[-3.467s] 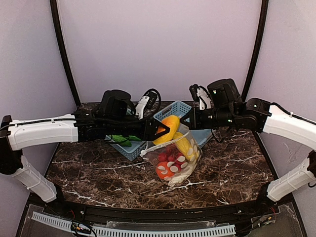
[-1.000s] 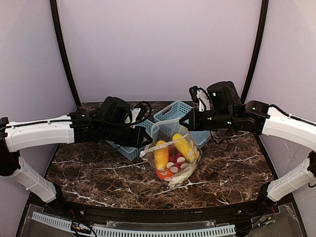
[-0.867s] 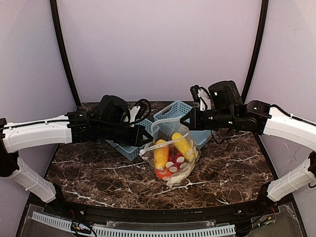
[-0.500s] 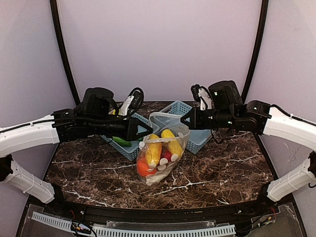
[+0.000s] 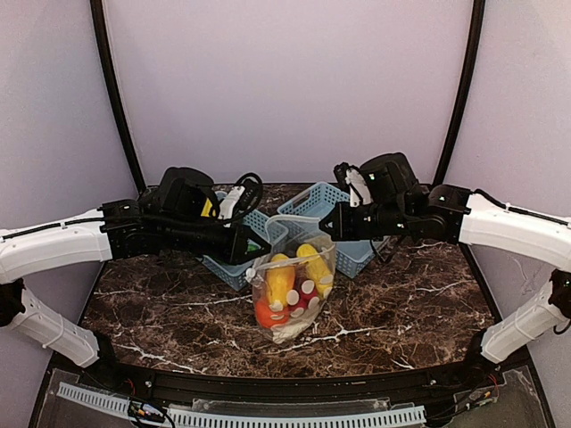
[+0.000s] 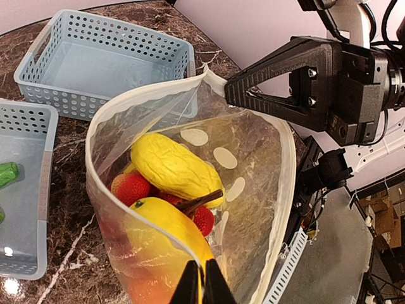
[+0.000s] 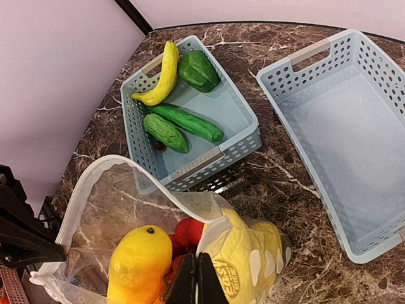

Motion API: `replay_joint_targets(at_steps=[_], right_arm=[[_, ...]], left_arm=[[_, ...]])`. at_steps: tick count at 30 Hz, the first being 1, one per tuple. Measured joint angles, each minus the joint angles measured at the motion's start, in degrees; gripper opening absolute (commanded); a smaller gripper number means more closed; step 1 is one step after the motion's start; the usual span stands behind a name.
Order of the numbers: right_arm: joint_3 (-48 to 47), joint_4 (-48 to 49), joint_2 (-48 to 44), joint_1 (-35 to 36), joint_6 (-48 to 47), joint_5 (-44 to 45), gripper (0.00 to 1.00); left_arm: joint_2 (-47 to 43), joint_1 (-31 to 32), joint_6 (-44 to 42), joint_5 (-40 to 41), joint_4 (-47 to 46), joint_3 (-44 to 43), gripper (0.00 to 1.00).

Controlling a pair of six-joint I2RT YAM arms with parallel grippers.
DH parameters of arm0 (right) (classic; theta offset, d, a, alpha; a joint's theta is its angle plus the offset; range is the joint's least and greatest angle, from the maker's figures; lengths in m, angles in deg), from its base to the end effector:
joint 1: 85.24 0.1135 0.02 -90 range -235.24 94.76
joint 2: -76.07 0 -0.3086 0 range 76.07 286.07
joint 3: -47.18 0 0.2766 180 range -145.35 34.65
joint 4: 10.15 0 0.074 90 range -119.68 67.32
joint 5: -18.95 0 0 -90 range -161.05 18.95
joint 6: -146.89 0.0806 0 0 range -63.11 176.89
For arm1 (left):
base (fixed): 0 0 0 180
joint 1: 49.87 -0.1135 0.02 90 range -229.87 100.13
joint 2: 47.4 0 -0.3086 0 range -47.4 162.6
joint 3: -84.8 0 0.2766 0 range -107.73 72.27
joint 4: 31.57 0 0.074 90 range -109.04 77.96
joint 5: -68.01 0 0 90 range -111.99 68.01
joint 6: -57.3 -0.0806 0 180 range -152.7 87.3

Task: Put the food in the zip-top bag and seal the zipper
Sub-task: Adjust the zipper food storage bag at the center of the board, then pass from the right arm to the left

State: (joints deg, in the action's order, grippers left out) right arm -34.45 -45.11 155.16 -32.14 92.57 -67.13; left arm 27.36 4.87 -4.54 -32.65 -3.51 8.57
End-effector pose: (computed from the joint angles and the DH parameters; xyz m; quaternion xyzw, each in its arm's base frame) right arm 0.2255 0.2912 0.3460 -0.1164 0.8683 0.3153 0.3649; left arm 0.1913 -0.2964 0.3498 0.2422 0.8132 -0.4056 0.3399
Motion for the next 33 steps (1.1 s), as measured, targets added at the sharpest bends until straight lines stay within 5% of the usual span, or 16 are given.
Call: replay_joint_targets(at_steps=[5, 20, 33], right_arm=[[0.02, 0.15, 0.0, 0.0, 0.09, -0.42, 0.0], [0.04, 0.15, 0.0, 0.0, 0.28, -0.94, 0.0], [0.13, 0.15, -0.13, 0.0, 0.46, -0.92, 0.0]], left_arm=[[0.0, -0.24, -0.35, 0.83, 0.94, 0.0, 0.41], [-1.84, -7.48, -2.19, -0.44, 3.63, -1.95, 0.8], [-10.36, -8.57, -8.33, -14.08, 2.64, 5.29, 0.89]])
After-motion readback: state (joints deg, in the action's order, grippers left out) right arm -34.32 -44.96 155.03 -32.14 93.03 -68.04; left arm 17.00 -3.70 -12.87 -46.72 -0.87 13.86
